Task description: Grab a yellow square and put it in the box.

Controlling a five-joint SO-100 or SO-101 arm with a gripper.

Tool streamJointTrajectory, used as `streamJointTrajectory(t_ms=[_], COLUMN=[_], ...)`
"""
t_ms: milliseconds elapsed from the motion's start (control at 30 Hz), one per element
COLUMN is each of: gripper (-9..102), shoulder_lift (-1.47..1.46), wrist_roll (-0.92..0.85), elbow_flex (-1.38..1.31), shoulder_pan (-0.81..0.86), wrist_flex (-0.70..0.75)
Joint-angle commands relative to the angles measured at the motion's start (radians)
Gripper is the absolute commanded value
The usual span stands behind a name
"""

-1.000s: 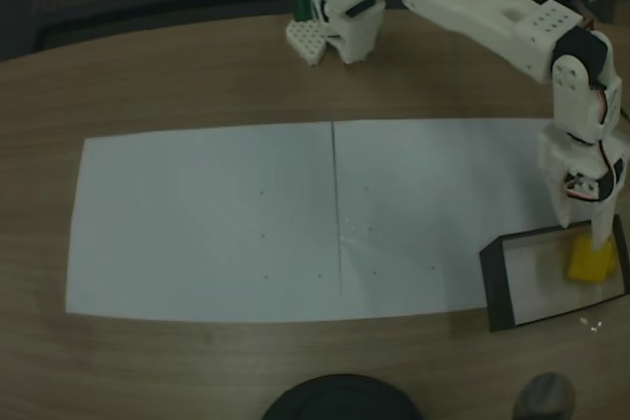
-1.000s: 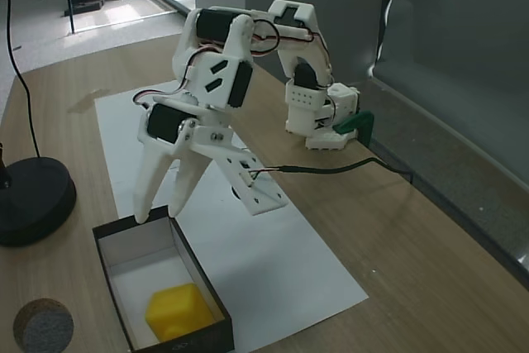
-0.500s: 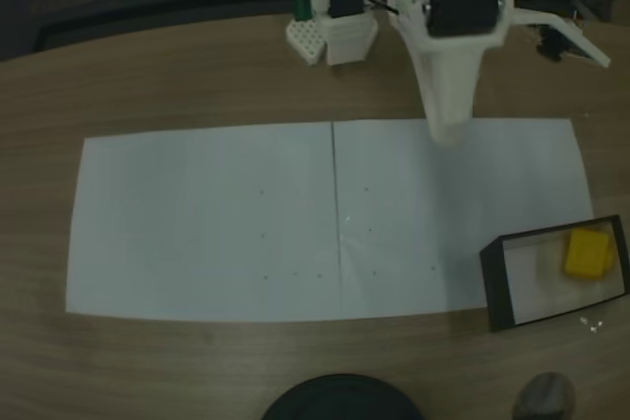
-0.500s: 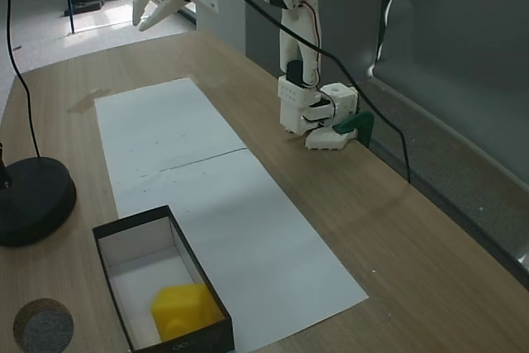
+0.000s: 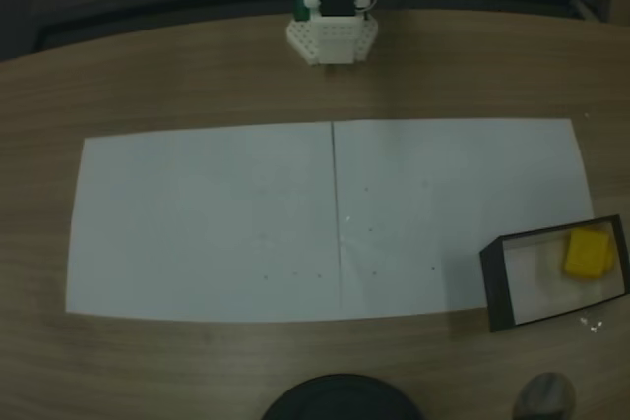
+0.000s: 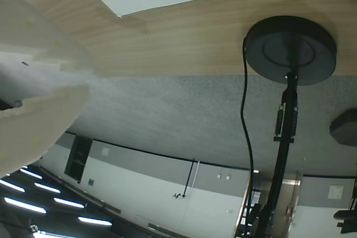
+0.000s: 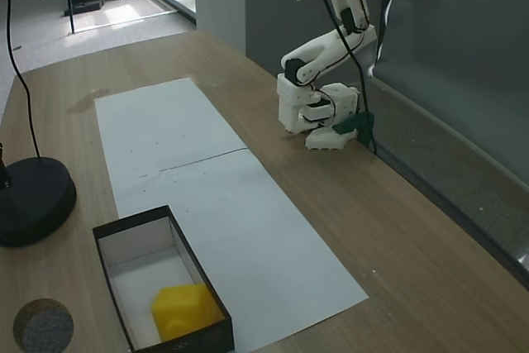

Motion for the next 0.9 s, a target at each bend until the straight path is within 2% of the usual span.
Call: streamJointTrajectory(t_ms=[0, 233, 367, 700, 867], gripper=[0, 0, 0, 0, 0], shoulder_lift=[0.183, 0.482, 0.606, 0.664, 0.664], wrist_roll=[-0.021, -0.107, -0.118, -0.149, 0.029], elbow_flex=[0.133, 0.423, 0.594, 1.206, 1.361], shoulder_pan=[0.037, 0.115, 0.120, 0.115, 0.057], wrist_flex=[-0.063, -0.186, -0.311, -0.663, -0.690])
